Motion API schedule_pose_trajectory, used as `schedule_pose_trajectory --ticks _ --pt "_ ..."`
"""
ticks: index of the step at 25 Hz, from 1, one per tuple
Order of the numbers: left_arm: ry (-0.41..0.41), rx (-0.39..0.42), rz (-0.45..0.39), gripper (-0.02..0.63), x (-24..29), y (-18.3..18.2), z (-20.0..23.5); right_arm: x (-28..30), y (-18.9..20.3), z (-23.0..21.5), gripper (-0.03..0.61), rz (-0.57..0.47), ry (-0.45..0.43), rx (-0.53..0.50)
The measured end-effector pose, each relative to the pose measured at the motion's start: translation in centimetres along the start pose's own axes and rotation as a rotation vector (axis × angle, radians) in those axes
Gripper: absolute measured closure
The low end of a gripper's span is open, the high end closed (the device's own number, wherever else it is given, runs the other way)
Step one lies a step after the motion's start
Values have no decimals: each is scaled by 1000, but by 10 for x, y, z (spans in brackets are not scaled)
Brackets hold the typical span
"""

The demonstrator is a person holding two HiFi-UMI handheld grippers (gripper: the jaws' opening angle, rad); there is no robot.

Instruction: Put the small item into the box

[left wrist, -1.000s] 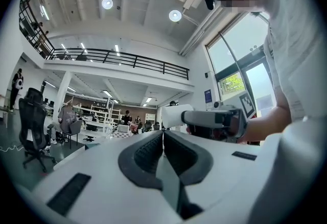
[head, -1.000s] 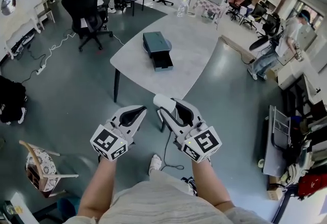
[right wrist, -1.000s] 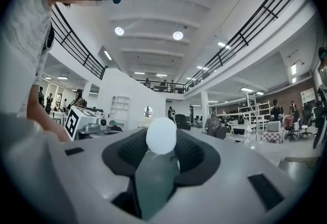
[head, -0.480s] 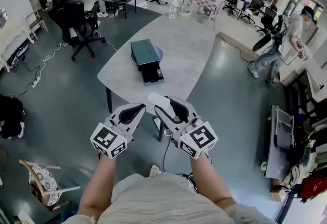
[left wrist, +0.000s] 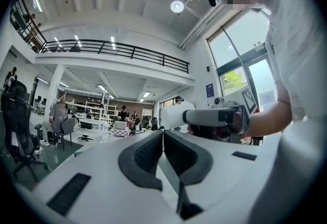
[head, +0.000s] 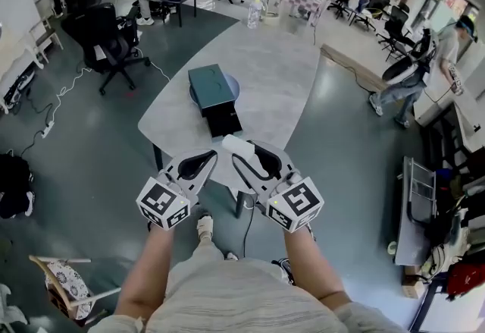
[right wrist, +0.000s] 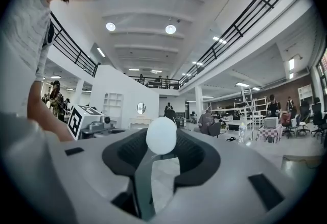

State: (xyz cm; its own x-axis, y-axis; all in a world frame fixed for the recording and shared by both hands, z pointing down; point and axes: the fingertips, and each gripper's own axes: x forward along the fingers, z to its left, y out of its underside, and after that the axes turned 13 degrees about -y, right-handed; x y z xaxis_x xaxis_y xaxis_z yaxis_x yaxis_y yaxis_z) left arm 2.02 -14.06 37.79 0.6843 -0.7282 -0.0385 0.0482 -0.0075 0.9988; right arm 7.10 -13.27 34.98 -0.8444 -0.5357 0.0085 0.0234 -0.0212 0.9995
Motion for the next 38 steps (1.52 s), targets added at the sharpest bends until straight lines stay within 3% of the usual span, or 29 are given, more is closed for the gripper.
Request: schedule_pose_trajectory --ticks 6,13,20,28,38 --pt "39 -25 -19 592 44 1 45 33 10 -51 402 38 46 8" --pt "92 -1 -58 591 88 1 102 82 21 -106 402 72 100 12" --pt "131 -12 -64 591 112 11 137 107 41 -136 400 113 152 32" --pt "87 -31 -40 591 134 35 162 112 76 -159 400 159 187 86" --pt "26 -70 -21 590 163 59 174 123 128 -188 400 286 132 116"
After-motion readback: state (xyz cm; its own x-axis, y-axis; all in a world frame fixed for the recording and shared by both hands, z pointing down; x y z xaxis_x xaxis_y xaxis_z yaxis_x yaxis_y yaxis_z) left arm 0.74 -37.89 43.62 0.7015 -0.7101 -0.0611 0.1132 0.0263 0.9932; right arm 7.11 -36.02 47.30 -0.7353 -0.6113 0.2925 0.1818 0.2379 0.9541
